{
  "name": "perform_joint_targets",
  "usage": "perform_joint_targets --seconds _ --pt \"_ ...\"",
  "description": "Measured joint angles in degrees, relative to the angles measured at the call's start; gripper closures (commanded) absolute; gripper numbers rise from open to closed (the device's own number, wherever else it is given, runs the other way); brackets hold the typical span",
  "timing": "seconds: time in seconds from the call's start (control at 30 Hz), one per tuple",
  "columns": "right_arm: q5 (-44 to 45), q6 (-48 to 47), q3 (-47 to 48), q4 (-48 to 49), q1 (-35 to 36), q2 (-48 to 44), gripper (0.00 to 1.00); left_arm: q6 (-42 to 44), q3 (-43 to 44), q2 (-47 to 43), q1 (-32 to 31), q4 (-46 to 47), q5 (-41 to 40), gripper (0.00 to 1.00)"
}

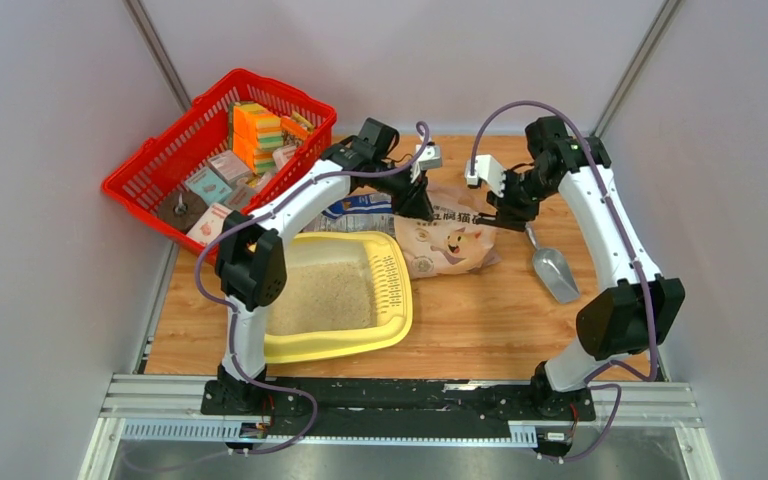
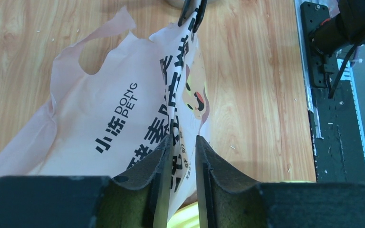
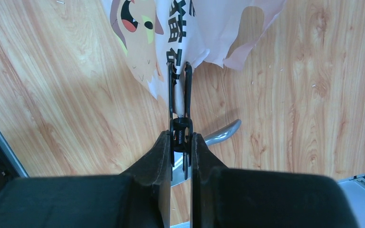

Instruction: Fill the litter box with clean litter

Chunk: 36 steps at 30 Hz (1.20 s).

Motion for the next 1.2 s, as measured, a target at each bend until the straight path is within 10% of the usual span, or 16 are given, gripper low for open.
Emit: perform_joint_targets --seconds 0.8,1.2 --pt "5.2 -0.9 6.8 -0.6 5.3 4.6 1.00 1.9 -3.5 -0.1 0.2 0.9 2.3 0.39" --pt "5.4 -0.5 2.3 0.4 5.7 1.5 1.00 3.6 -4.4 -0.9 0.5 -0.3 -1.4 0.53"
